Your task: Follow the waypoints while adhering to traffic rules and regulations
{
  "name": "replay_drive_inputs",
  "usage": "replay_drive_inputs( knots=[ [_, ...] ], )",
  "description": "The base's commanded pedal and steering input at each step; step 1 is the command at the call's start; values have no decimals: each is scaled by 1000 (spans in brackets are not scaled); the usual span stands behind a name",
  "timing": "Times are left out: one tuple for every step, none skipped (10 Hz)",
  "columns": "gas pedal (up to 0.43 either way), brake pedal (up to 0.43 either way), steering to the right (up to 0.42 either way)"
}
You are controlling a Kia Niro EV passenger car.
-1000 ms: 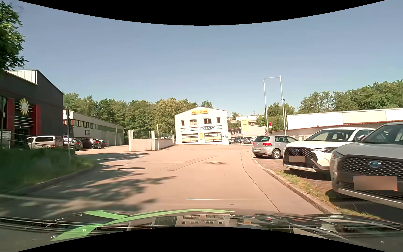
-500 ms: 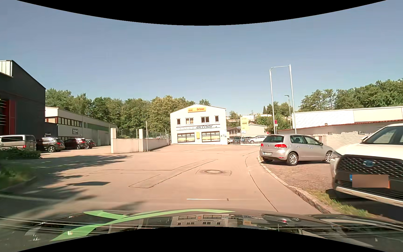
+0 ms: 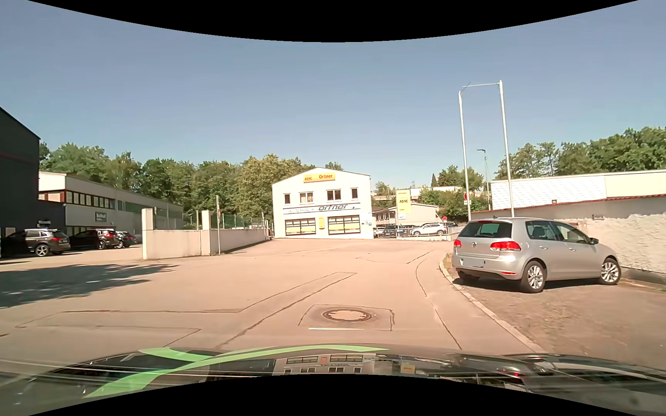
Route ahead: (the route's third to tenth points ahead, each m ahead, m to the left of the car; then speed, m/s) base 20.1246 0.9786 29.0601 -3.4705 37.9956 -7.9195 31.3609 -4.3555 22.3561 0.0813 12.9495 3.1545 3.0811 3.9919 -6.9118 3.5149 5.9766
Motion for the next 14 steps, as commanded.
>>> replay_drive_inputs(
  knots=[
    [79,0,15],
    [79,0,15],
    [79,0,15],
    [79,0,15],
    [79,0,16],
    [79,0,20],
    [79,0,25],
    [79,0,30],
    [79,0,36],
    [79,0,46],
    [79,0,59],
    [67,0,62],
    [67,0,66],
    [67,0,76]
  ],
)
